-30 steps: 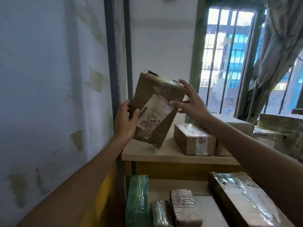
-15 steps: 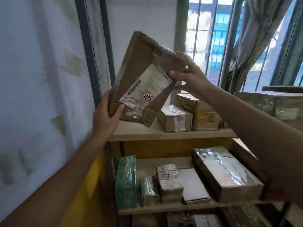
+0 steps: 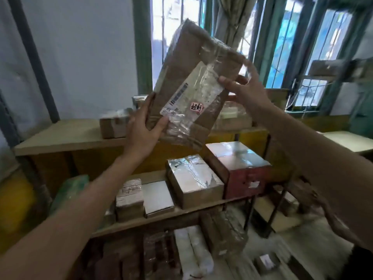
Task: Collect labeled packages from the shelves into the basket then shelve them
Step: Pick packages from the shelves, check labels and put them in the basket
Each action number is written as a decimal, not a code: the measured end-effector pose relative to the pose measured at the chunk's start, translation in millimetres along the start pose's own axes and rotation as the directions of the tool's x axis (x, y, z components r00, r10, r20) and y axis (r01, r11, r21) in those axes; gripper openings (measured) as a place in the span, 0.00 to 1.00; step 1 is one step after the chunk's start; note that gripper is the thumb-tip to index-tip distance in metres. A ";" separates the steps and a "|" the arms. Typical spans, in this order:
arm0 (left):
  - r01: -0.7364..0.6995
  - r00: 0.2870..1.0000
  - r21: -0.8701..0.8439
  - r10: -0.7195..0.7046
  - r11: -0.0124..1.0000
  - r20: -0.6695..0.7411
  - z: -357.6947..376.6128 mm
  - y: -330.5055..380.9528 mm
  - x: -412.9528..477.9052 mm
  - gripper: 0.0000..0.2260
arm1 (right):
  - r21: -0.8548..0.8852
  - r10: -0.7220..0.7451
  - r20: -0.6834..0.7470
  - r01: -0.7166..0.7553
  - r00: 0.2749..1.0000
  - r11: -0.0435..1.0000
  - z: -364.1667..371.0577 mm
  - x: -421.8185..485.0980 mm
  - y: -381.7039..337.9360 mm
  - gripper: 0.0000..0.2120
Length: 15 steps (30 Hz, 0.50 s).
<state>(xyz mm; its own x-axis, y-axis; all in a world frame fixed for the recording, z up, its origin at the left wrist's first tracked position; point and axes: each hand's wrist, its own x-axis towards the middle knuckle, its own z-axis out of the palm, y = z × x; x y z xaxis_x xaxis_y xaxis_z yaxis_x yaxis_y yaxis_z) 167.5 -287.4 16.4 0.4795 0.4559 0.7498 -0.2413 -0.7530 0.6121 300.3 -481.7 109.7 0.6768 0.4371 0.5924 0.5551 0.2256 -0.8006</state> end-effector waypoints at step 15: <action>0.285 0.772 -0.237 -0.077 0.929 0.631 345.3 42.7 -155.6 0.30 | -0.099 0.335 -0.513 -0.442 0.790 0.891 -297.1 -170.1 162.2 0.22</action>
<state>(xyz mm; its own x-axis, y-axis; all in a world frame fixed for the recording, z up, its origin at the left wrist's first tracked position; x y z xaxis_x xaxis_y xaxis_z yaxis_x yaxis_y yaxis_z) 374.0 -554.3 -160.8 0.9208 0.1107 0.3740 -0.2871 -0.4569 0.8419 418.9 -778.2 -94.2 0.9690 -0.0258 0.2458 0.2431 -0.0782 -0.9668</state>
